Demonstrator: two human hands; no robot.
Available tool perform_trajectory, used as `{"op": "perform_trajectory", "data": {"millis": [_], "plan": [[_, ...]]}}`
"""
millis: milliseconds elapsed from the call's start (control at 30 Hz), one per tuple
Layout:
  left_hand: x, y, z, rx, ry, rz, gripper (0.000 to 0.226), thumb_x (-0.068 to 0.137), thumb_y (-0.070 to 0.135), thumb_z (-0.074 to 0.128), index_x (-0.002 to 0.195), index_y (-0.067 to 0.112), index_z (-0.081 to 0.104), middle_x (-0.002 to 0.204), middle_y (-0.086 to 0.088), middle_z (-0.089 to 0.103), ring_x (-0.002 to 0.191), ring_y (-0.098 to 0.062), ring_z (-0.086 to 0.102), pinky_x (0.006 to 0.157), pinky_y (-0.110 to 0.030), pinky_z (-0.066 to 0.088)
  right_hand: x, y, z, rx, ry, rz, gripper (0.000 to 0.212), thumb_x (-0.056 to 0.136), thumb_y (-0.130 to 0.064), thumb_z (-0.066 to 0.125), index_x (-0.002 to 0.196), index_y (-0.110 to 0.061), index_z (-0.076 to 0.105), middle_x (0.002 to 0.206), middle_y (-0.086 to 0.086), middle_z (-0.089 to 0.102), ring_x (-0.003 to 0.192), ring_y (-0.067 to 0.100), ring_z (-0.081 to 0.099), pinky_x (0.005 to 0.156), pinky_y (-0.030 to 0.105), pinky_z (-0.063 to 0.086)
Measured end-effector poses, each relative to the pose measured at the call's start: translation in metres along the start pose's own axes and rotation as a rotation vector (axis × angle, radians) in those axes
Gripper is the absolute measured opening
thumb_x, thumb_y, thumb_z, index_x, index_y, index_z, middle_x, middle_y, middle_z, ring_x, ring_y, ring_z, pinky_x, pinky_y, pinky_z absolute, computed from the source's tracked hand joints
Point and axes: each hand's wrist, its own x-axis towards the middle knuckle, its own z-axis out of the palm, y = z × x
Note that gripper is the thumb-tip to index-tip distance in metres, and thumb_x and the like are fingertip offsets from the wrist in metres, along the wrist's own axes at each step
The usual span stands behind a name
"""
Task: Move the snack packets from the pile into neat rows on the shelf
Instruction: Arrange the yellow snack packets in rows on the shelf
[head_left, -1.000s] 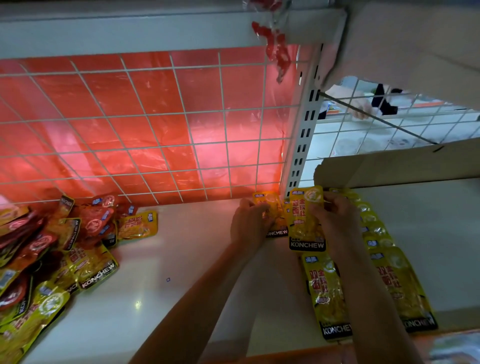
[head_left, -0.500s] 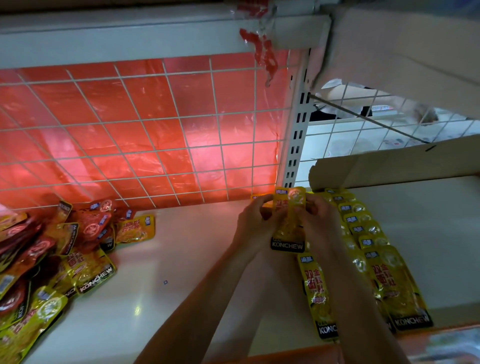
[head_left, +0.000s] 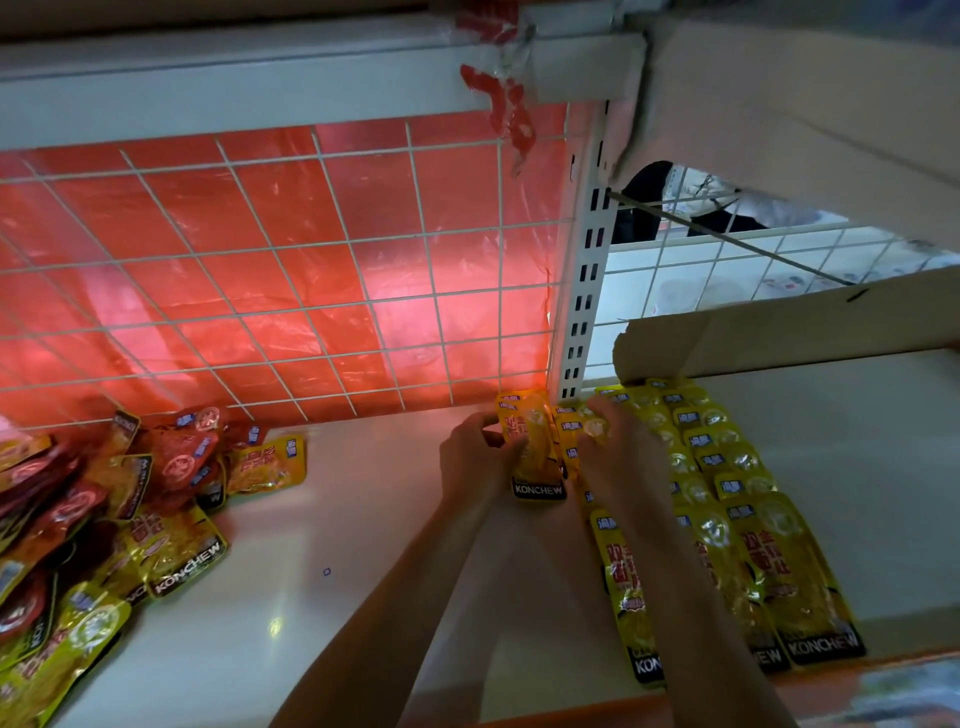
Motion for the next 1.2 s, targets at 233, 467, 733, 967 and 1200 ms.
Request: {"op": "perform_trajectory", "data": {"millis": [233, 467, 733, 967, 1200], "plan": [[0.001, 0.005, 0.004, 0.177, 0.074, 0.019, 0.043, 0.080, 0.033, 0.074, 0.119, 0.022, 0.063, 0.096, -0.002, 0.072, 0.098, -0.018, 0.064, 0.080, -0.025, 0.040, -0.001, 0.003, 0.001, -0.046, -0.039, 0.006, 0.045, 0.090, -0.009, 0.053, 0.134, -0.013, 0.052, 0.130, 0.009, 0.059, 0.122, 0.025, 0.051, 0.097, 0.031, 0.039], [0.007, 0.002, 0.005, 0.324, 0.057, 0.044, 0.042, 0.082, 0.043, 0.069, 0.119, 0.024, 0.062, 0.106, -0.002, 0.071, 0.105, -0.021, 0.062, 0.085, -0.029, 0.041, 0.001, 0.000, 0.002, -0.062, -0.031, -0.018, 0.044, 0.089, -0.010, 0.054, 0.133, -0.013, 0.054, 0.131, 0.007, 0.059, 0.123, 0.024, 0.051, 0.097, 0.029, 0.038], [-0.002, -0.014, -0.020, 0.472, 0.175, 0.212, 0.036, 0.093, 0.041, 0.055, 0.122, 0.022, 0.061, 0.111, -0.001, 0.068, 0.104, -0.021, 0.062, 0.087, -0.030, 0.043, -0.001, -0.027, 0.034, -0.076, -0.046, -0.181, 0.042, 0.088, -0.012, 0.057, 0.130, -0.015, 0.056, 0.130, 0.006, 0.059, 0.123, 0.023, 0.050, 0.098, 0.029, 0.034], [-0.007, -0.043, -0.077, 0.647, 0.406, 0.330, 0.030, 0.070, 0.017, 0.081, 0.098, 0.012, 0.073, 0.098, -0.010, 0.072, 0.088, -0.031, 0.066, 0.076, -0.037, 0.055, -0.017, -0.074, 0.089, -0.074, -0.194, -0.341, 0.040, 0.090, -0.013, 0.057, 0.130, -0.014, 0.055, 0.133, 0.004, 0.057, 0.124, 0.021, 0.049, 0.103, 0.023, 0.028], [-0.018, -0.079, -0.144, 0.740, 0.496, 0.148, 0.035, 0.079, 0.020, 0.070, 0.112, 0.010, 0.067, 0.111, -0.014, 0.064, 0.106, -0.037, 0.055, 0.086, -0.042, 0.047, -0.035, -0.122, 0.147, -0.111, -0.345, -0.469, 0.046, 0.091, -0.017, 0.055, 0.137, -0.018, 0.048, 0.143, 0.000, 0.048, 0.132, 0.018, 0.041, 0.108, 0.022, 0.024]]}}
